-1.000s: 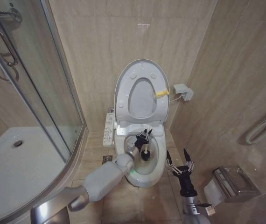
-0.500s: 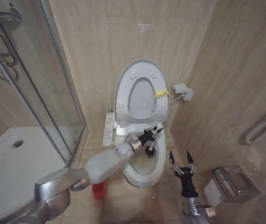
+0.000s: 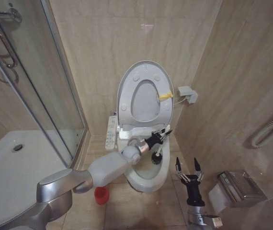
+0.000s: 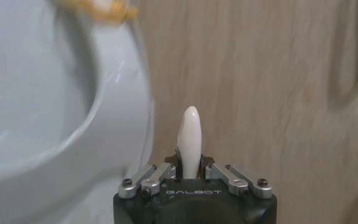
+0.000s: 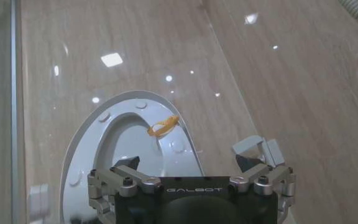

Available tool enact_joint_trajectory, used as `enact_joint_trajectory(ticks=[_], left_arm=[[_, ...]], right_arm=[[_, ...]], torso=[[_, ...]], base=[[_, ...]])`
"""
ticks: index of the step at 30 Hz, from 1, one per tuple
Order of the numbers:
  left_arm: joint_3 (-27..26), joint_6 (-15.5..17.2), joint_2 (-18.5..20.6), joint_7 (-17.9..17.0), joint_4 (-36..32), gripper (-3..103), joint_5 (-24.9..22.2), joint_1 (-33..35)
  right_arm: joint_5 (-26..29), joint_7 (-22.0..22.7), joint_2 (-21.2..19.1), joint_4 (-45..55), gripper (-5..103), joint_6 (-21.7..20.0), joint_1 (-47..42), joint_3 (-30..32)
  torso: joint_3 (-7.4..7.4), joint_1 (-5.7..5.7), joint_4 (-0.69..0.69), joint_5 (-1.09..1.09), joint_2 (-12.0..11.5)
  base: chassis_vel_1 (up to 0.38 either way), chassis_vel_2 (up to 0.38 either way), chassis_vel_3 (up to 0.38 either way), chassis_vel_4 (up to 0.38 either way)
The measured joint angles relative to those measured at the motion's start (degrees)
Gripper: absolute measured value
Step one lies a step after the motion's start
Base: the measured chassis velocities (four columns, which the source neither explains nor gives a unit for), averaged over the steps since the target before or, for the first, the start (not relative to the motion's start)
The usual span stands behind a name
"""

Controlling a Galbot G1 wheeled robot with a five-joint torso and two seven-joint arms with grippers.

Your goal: Open the toilet lid, clean the toilet bowl with a toilet brush, close the toilet lid, and flush.

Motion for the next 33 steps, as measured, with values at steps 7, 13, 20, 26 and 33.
enact_joint_trajectory(ticks=[7,13,20,26,33], left_arm=[[-1.23,0.02,-1.96,-0.63,0.67,21,0.73,0.41],[-3.48,-0.33,-3.15,-1.37,3.28,21,2.24,1.32],[-3.38,-0.6,0.59,-2.18,4.1,21,4.52,3.39],[-5.65,-0.63,0.71,-1.58,1.82,21,1.94,2.06],[-5.37,-1.75,-0.4,1.3,10.06,21,5.79,4.39]], right_arm=[[0.18,-0.58,-0.41,-0.74,100,0.69,-0.27,0.89],[0.16,-0.58,-0.08,-1.55,100,0.67,0.27,1.19],[-0.19,-0.6,-0.24,-2.85,100,0.64,0.84,1.23],[-0.71,-0.65,0.07,-3.64,100,0.64,1.35,1.29],[-1.0,-0.98,0.55,-3.7,100,0.84,1.21,1.24]], torso=[[0.01,0.0,-0.04,-0.01,0.0],[0.0,0.0,-0.05,0.0,0.0],[0.01,0.0,0.04,0.0,0.0],[-0.01,0.0,-0.08,-0.01,0.0],[0.0,0.0,0.04,-0.01,0.0]], base=[[0.0,0.0,0.0,0.0],[0.0,0.0,0.0,0.0],[0.0,0.0,0.0,0.0],[0.0,0.0,0.0,0.0],[0.0,0.0,0.0,0.0]])
